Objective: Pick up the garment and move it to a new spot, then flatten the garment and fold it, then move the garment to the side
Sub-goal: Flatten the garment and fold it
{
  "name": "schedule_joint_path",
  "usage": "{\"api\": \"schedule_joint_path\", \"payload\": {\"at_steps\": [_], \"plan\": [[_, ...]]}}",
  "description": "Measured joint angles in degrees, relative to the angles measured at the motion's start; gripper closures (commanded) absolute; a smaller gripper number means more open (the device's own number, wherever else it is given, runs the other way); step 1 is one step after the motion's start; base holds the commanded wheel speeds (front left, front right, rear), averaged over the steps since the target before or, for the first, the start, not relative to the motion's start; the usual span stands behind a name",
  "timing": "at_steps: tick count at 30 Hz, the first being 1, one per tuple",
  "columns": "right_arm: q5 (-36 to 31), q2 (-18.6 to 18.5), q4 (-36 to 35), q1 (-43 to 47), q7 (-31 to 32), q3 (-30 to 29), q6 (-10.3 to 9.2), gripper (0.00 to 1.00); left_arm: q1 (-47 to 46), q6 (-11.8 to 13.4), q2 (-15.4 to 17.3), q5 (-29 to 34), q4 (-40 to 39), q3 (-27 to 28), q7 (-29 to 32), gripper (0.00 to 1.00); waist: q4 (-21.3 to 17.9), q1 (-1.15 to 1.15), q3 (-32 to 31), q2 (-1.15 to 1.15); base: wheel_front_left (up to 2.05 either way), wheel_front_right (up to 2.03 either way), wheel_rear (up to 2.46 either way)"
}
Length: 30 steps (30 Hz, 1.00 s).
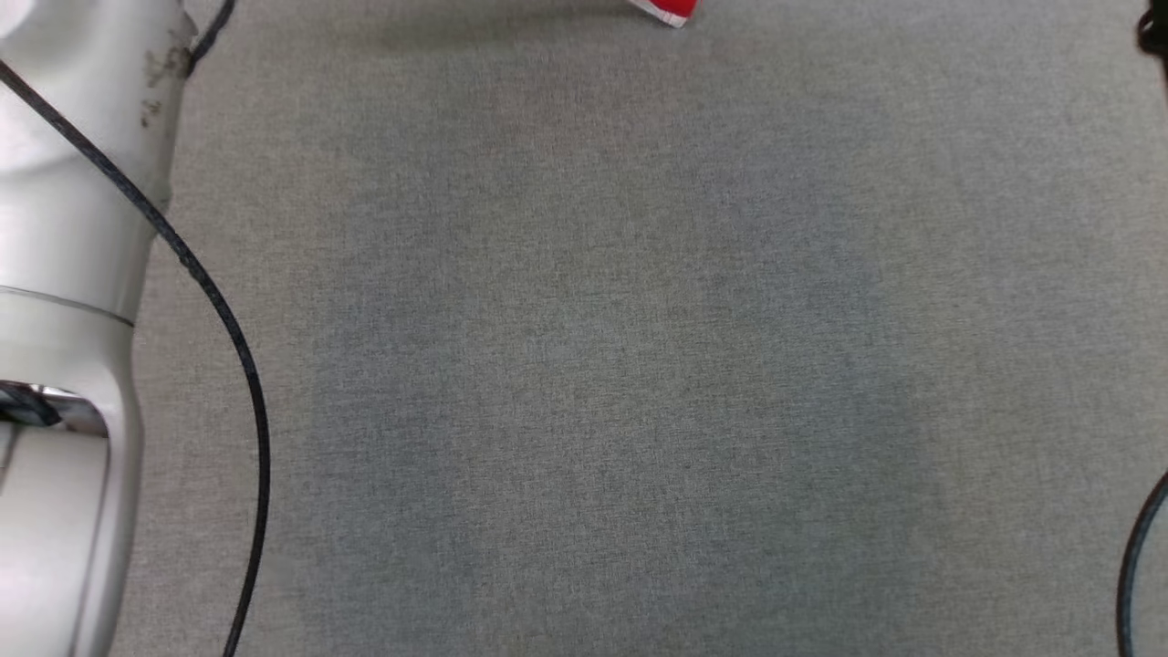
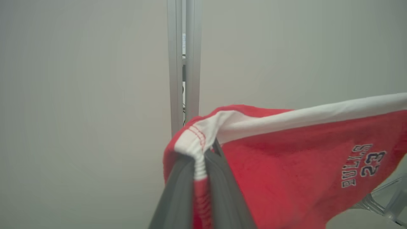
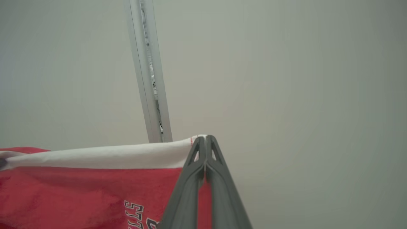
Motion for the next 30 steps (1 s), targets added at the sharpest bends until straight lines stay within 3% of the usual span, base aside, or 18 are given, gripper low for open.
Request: {"api": "schedule_joint_path", "payload": {"at_steps": [6,11,17,25,30], "plan": [[4.5,0.8,2.0,3.8,-1.9,5.2,0.00,1.00,2.3,-2.2,-3.4,-2.8,4.7,-0.4,-5.1,1.00,0.8,0.00,2.6,0.00,0.00,0.00,0.00],[9.7,0.3,-0.8,13.3,-3.2,9.3,0.00,1.00,12.0,-2.6,-4.7,-2.2,5.0,-1.9,-6.8,1.00,2.2,0.00,4.2,0.00,0.00,0.00,0.00],[14.8,-1.7,-7.2,26.0,-3.5,9.4,-0.01,1.00,25.4,-0.1,-5.4,-0.3,-7.4,1.9,-6.9,1.00,2.5,0.00,4.5,0.00,0.00,0.00,0.00],[12.6,-4.9,-21.4,46.2,-3.8,2.4,-0.01,1.00,45.0,1.1,-5.4,3.8,-25.5,3.6,-6.9,1.00,2.7,0.00,1.0,0.00,0.00,0.00,0.00],[10.3,-4.8,-29.1,59.6,-3.8,-1.6,-0.01,1.00,55.4,1.4,-5.4,5.7,-33.8,2.6,-7.0,1.00,2.6,0.00,-1.8,0.00,0.00,0.00,0.00]]}}
